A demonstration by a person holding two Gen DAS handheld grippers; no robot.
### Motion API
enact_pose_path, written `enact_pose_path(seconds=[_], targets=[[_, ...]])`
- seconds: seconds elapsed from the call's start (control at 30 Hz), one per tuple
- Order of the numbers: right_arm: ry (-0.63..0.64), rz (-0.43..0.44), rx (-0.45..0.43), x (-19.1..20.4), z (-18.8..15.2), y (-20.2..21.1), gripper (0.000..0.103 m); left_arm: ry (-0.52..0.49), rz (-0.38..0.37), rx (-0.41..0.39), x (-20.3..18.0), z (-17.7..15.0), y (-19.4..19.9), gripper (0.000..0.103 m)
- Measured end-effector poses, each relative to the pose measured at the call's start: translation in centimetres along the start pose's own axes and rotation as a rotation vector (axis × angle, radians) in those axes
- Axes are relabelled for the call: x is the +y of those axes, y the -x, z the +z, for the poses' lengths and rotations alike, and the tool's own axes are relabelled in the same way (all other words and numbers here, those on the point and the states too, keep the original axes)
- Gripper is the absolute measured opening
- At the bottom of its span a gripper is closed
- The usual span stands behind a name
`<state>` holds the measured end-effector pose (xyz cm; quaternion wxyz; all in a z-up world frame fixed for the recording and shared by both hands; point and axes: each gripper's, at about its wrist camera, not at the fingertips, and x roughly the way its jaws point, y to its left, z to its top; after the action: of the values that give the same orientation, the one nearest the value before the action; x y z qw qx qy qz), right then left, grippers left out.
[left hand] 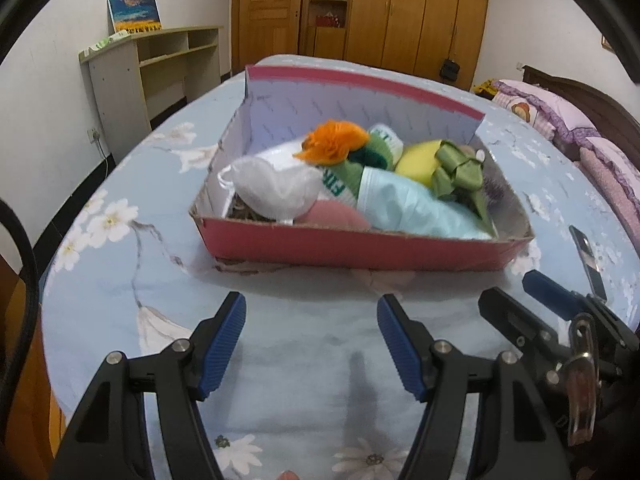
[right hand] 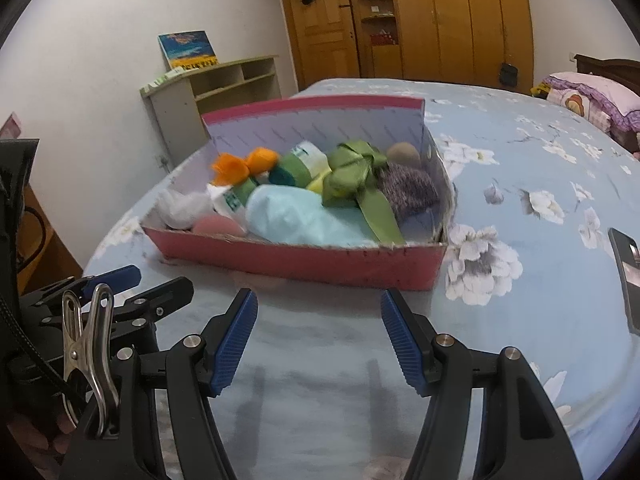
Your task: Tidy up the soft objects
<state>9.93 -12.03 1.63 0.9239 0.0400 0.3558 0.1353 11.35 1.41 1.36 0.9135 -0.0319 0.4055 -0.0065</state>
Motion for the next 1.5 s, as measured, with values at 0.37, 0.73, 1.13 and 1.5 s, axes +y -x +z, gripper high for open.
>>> enact_pose_path(seconds=[0.37,0.73,1.13,1.5], targets=[[-0.011,-0.035,0.039,-0.9,-1.3,-2.2,0.066,-0.021,-0.006,0.046,-0.5,-1.0,-3.4,0.072],[-0.054,-0.045,0.077,-1.9,-2.7,-3.9,0.066,-0.046,0.010,0.029,-0.7,-2.2,-4.3,0.076],[-0.036,-0.063,0.072,-1.6,-3.0,-4.1,0.066,-0.039,-0.002,0.024,-0.6,-2.7,-4.2,0.077],[-0.036,-0.063,0.072,-1.6,-3.0,-4.1,0.066,-0.040,0.000,0.025,-0.6,-2.7,-4.2,0.077]])
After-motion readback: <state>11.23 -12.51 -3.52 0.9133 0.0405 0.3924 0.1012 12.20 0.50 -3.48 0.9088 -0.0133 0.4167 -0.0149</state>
